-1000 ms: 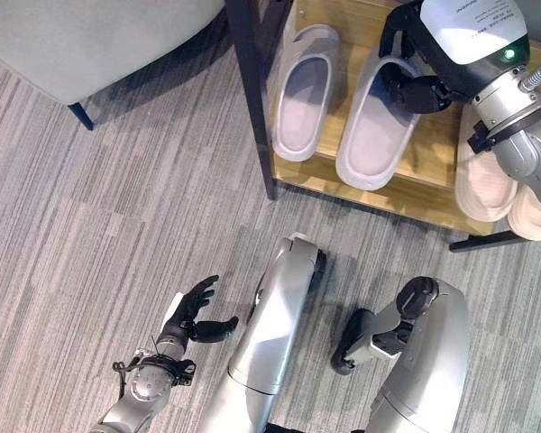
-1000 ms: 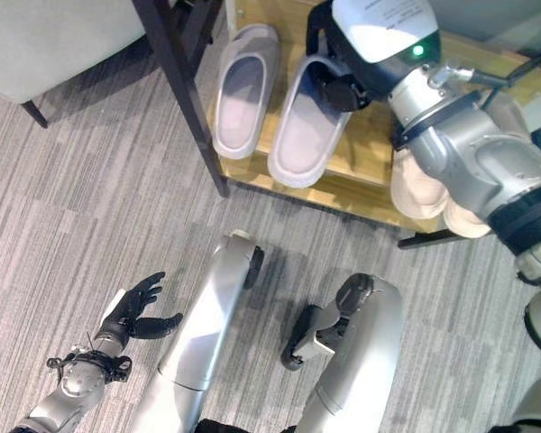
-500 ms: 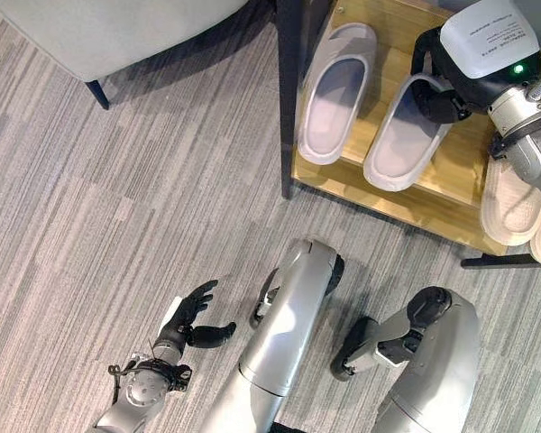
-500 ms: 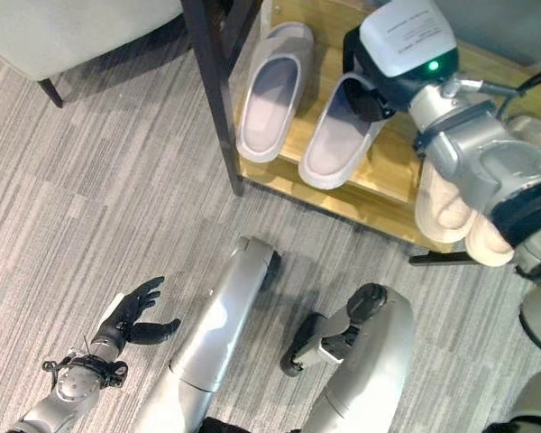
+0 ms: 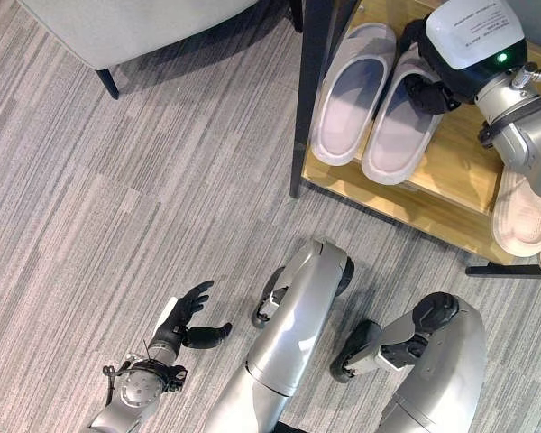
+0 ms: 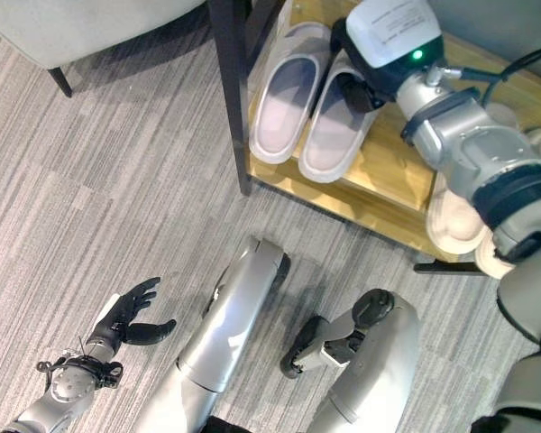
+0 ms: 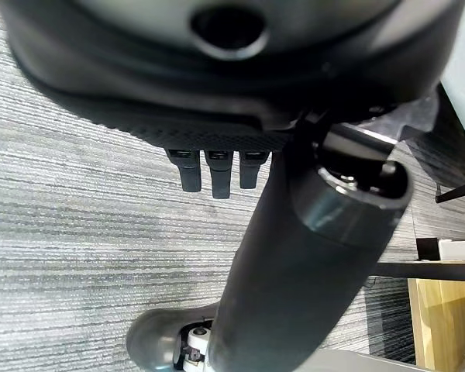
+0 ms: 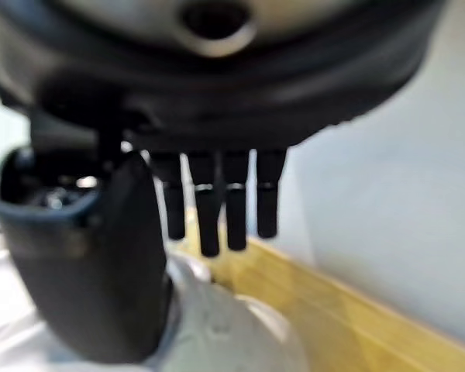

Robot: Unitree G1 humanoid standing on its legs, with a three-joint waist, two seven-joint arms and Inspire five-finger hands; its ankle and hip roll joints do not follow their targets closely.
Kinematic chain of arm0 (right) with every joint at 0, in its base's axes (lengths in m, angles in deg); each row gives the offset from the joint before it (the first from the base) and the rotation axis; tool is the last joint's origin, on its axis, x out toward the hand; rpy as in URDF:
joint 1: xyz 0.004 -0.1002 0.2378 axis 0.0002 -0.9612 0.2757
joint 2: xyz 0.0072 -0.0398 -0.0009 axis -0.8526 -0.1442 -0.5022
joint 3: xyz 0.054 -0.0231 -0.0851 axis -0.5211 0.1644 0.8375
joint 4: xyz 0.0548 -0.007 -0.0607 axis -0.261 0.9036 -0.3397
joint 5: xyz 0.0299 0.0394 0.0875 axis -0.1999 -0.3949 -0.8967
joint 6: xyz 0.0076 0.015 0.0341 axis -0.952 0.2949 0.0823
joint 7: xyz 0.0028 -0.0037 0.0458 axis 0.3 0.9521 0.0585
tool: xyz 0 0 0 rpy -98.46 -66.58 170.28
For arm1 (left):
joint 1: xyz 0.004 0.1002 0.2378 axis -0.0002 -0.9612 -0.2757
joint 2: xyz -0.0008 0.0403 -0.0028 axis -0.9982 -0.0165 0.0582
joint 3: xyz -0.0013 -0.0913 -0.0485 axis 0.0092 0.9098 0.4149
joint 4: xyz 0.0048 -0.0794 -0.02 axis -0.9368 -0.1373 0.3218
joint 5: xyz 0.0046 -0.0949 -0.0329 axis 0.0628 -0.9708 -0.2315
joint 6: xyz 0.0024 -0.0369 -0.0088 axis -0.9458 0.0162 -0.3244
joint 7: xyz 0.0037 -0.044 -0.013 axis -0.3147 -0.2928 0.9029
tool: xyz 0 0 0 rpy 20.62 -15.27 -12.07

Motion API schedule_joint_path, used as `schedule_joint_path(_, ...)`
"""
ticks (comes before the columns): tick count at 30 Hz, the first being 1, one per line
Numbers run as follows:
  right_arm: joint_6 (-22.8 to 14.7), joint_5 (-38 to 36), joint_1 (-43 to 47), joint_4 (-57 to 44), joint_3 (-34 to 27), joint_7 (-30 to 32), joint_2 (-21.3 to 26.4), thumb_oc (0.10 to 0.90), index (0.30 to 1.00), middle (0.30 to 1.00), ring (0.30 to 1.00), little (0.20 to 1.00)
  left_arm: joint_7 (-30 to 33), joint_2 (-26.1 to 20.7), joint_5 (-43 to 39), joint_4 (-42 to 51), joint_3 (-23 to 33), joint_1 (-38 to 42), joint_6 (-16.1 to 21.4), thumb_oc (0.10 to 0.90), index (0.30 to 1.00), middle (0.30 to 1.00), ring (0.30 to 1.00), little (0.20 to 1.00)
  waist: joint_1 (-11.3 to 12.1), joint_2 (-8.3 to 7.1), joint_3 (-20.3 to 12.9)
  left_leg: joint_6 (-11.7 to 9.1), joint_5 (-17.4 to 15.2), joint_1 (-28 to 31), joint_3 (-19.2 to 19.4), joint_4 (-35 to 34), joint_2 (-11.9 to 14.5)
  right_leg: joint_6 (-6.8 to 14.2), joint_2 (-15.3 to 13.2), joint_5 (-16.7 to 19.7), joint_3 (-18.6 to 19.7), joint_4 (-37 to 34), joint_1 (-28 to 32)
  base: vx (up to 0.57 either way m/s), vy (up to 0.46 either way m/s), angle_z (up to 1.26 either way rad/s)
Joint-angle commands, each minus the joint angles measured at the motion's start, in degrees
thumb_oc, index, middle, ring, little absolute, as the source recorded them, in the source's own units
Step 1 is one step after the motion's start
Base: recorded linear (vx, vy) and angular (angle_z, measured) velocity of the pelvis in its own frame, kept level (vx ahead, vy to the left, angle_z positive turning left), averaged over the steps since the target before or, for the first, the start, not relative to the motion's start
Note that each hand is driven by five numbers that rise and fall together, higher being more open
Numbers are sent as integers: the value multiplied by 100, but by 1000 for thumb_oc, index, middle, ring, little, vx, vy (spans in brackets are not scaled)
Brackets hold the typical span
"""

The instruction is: Arrange the slippers neatly on the shoe rack.

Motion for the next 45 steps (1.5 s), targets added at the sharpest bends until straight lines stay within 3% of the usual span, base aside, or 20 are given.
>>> schedule_joint_path(1,135,-151,1066,43,131,234,291,800,900,900,900,900,103,-295,-64,592,-239,-355,490,800,900,900,900,900,154,292,-177,12,-964,172,-275,-226,18,-625,18,268,-61,137,53,0,0,0)
schedule_joint_path(12,84,-114,1007,-571,84,267,363,800,900,900,900,900,125,-296,-7,594,-187,-374,475,800,900,900,900,900,67,231,-177,10,-975,172,-223,-207,111,-634,69,258,48,204,-79,-1,-1,-1)
schedule_joint_path(35,-8,341,1189,-2584,101,424,1025,800,900,900,900,900,273,-146,237,595,185,-599,393,800,900,900,900,900,-185,-27,-177,14,-933,172,-101,-219,225,-624,141,272,237,300,-285,-1,0,0)
schedule_joint_path(39,-182,5,731,-3388,-617,502,1127,800,900,900,900,900,285,-28,265,634,261,-619,375,800,900,900,900,900,-278,-39,-177,23,-940,172,-49,-221,248,-617,163,288,259,315,-321,-12,11,-6)
schedule_joint_path(45,-505,-619,-1012,-4531,-2552,536,1164,800,900,900,900,900,316,161,288,702,422,-692,349,800,900,900,900,900,-441,-132,-177,60,-977,172,49,-223,256,-621,193,288,290,318,-361,-2,4,-2)
